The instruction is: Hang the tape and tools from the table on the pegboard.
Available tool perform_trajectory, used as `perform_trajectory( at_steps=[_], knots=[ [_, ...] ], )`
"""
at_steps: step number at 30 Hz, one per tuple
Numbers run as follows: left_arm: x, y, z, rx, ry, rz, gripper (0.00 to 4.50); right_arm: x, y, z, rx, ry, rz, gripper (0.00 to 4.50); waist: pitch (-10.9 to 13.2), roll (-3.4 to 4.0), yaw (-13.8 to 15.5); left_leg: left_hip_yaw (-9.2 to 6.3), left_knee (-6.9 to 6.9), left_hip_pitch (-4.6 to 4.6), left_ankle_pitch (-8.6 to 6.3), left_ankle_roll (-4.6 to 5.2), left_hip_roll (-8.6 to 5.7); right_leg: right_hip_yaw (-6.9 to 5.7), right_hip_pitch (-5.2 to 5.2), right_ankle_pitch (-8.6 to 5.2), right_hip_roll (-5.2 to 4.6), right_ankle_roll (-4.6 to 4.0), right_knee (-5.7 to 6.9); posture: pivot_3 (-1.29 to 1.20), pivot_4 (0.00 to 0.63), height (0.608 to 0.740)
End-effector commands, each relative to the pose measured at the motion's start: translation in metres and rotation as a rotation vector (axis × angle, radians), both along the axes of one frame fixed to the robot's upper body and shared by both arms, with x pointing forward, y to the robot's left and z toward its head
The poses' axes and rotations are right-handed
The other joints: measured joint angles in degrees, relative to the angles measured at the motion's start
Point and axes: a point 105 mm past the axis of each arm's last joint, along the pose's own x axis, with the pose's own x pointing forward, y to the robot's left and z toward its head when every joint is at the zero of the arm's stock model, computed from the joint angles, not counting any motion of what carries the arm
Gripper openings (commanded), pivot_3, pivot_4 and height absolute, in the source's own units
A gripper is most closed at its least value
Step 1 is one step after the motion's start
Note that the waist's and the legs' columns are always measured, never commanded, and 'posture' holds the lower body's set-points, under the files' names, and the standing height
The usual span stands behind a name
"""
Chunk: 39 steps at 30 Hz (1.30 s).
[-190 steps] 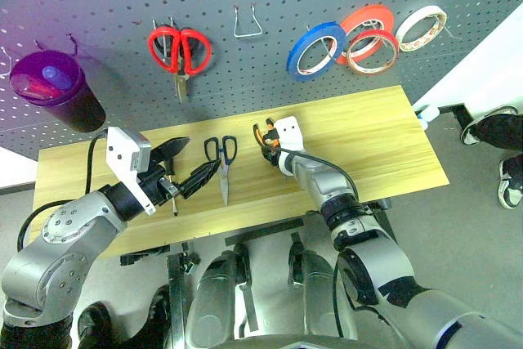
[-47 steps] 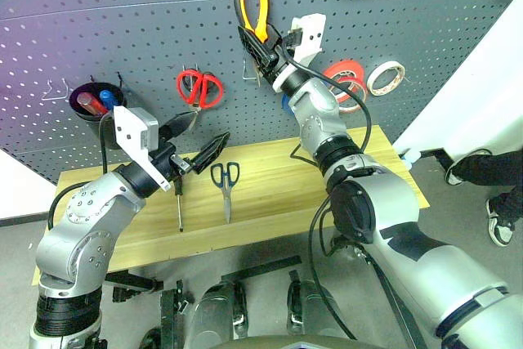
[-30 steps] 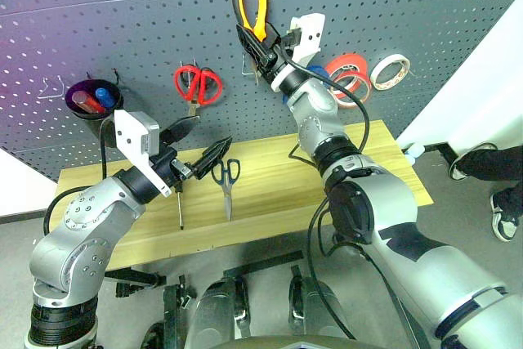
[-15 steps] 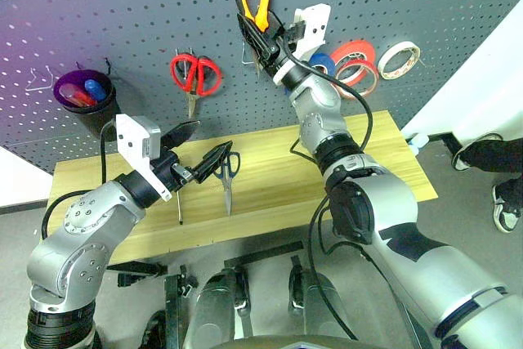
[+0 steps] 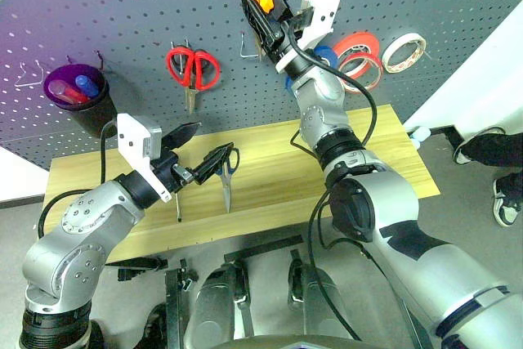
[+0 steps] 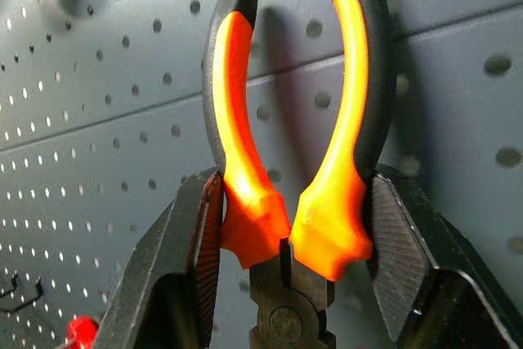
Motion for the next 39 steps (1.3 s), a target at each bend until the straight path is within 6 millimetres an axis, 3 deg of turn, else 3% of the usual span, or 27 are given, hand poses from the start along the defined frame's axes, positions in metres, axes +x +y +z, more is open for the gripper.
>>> perform_trajectory(
  at_steps=[1,6,19,39],
  knots=[
    [-0.007,-0.001,0.013,0.002,-0.049,-0.010,4.50,-0.024,0.005,0.052,0.047,-0.200,0.025,2.09,0.05,0.00,0.03,0.00,-0.04,0.00,0.00,0.00,0.00,0.00,-0.01,0.00,0.00,0.00,-0.01,0.15,0.287,0.723],
    [-0.009,-0.001,0.014,0.009,-0.046,-0.010,4.50,-0.031,0.007,0.061,0.064,-0.239,0.031,2.09,0.06,0.00,0.09,0.01,-0.28,0.01,0.02,-0.03,-0.03,0.00,-0.06,-0.02,0.00,-0.02,-0.12,0.16,0.292,0.723],
    [-0.017,0.001,0.014,0.022,-0.024,-0.004,4.50,-0.028,0.019,0.046,0.028,-0.212,0.026,2.09,1.17,-0.09,0.20,0.06,-0.57,0.01,0.07,-0.09,-0.05,0.01,-0.16,-0.06,0.00,-0.05,-0.22,0.19,0.315,0.723],
    [-0.033,0.008,0.018,0.049,0.012,0.018,4.50,-0.030,0.012,0.051,0.026,-0.275,-0.052,2.09,2.29,-0.12,1.46,0.09,-0.70,-0.18,0.12,-0.19,-0.05,0.04,-0.50,-0.15,0.01,-0.14,-0.11,0.23,0.328,0.723]
  ],
)
